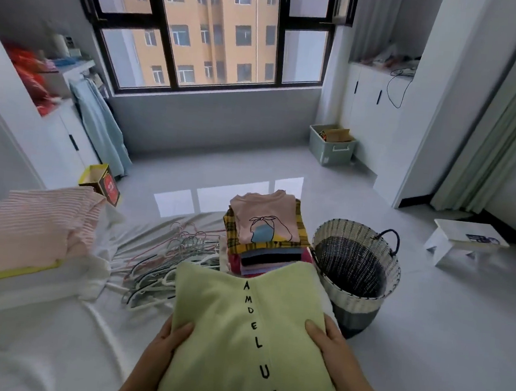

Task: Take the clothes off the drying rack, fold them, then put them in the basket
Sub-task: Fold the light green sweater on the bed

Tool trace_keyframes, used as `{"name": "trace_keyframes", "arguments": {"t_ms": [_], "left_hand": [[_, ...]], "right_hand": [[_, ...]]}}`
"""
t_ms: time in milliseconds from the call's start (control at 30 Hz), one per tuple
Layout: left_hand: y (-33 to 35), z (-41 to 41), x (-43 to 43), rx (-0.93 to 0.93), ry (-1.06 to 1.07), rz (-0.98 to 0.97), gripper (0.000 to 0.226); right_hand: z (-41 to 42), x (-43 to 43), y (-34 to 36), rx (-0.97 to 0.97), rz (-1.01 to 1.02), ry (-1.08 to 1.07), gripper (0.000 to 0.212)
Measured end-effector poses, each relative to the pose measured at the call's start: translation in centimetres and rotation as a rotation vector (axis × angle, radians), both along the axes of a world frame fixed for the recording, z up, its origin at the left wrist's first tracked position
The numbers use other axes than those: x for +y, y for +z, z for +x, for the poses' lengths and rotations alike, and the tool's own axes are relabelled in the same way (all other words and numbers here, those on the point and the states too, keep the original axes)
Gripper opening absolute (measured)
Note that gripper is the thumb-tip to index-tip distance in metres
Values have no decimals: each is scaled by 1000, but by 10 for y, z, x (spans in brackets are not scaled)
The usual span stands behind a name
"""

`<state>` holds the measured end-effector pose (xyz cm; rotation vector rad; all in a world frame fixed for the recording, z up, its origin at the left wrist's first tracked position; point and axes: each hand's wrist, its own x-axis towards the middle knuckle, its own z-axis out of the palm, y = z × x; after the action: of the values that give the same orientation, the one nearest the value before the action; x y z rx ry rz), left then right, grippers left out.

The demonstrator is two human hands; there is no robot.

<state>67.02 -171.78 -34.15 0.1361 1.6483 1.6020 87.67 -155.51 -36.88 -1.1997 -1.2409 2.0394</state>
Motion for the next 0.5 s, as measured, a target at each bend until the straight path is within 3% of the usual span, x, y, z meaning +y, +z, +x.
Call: {"name": "trace_keyframes", "arguments": {"t_ms": [167, 233, 367, 433, 500], "left_hand": [[14, 31, 57, -21, 72, 27, 31], [11, 34, 78, -35, 114, 51, 27], [1, 29, 119, -62, 135, 22, 37], [-2, 28, 142, -45, 147, -16, 38], [-4, 31, 169, -40, 177, -17, 34]], "right_hand": [[15, 73, 17, 40, -6, 44, 21], [13, 98, 16, 19, -1, 70, 42], [9, 139, 14, 24, 19, 115, 108], [8, 167, 11, 56, 16, 147, 99], [5, 197, 8, 86, 19, 169, 69]]}}
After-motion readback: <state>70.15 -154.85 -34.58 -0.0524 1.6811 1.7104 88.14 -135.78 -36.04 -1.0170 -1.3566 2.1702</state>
